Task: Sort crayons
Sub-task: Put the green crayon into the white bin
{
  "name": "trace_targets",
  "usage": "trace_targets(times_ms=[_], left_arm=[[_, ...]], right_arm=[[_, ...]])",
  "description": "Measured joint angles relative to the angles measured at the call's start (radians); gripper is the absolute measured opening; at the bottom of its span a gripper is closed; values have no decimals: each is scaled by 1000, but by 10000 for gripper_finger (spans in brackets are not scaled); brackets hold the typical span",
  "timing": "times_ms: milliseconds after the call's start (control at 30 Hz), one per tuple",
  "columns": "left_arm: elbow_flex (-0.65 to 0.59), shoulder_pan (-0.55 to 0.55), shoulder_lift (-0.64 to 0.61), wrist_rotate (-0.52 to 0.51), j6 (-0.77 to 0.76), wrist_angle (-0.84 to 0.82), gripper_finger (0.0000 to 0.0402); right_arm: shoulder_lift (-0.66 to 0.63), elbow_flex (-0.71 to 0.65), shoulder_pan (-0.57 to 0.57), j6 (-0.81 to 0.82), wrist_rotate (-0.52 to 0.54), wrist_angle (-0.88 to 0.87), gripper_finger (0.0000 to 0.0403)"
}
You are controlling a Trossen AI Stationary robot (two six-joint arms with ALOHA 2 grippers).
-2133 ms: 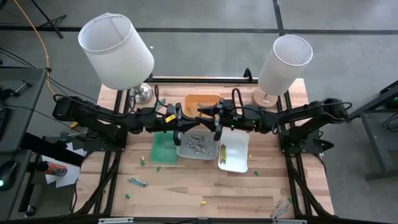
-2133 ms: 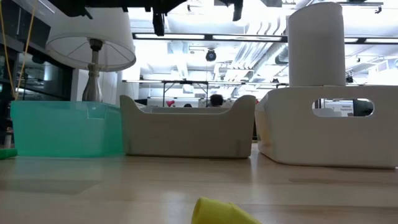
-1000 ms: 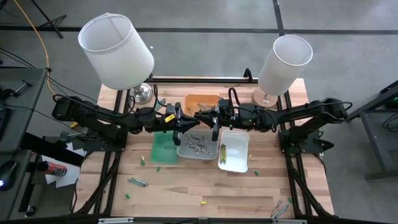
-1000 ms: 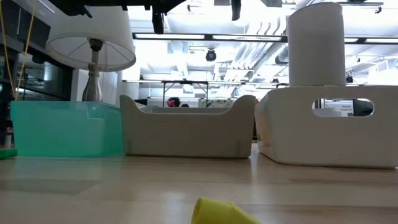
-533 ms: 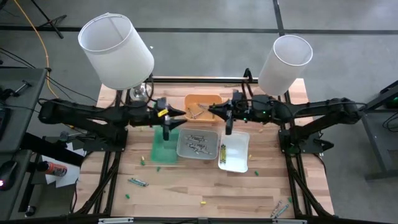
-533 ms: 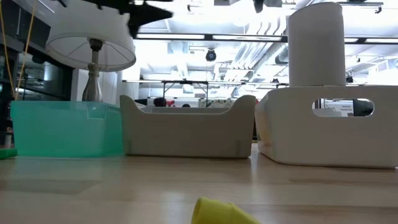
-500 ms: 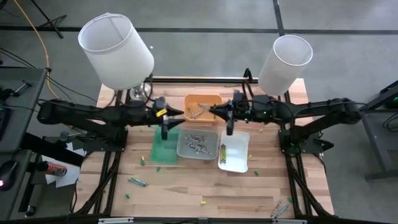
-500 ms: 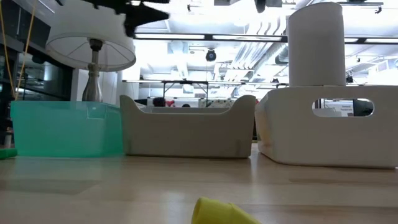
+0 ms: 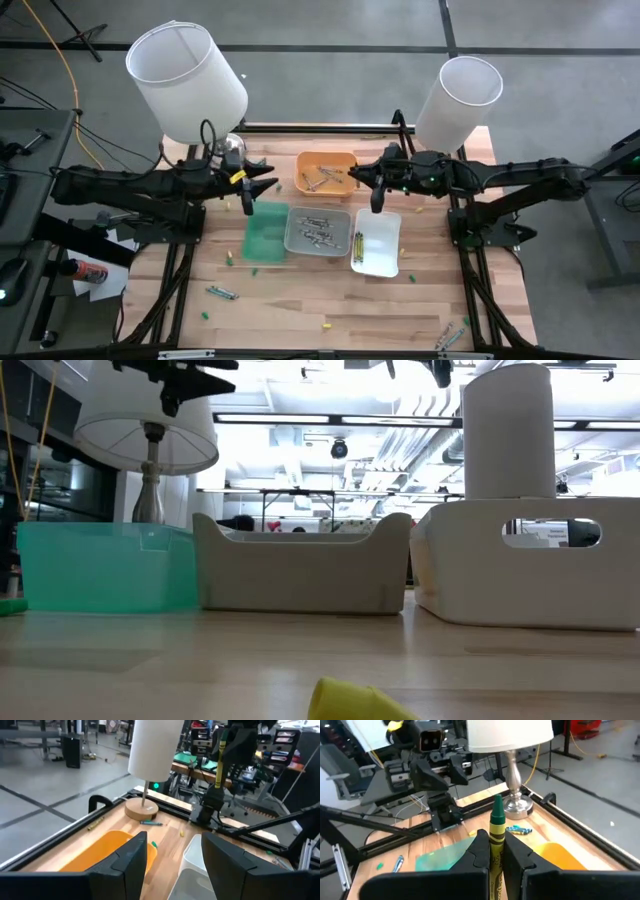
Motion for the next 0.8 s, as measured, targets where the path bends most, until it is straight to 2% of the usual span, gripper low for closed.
trace_targets(times_ms=[233,433,533,733,800], left_arm=[[-6,0,17,-2,-27,-18,172],[-6,0,23,-2,-26,-15,172],[-6,0,24,-2,-26,-16,172],[-6,0,23,-2,-25,-9,172],[-6,0,23,-2,-25,-12,172]], right_arm=[[2,0,-20,190,27,-160,6],[22,-31,13,457,68,-368,6],[30,-93,70,617,88,-367,6],[40,-238,212,1027,215,-365,6],[48,-283,244,1150,216,-317,6]])
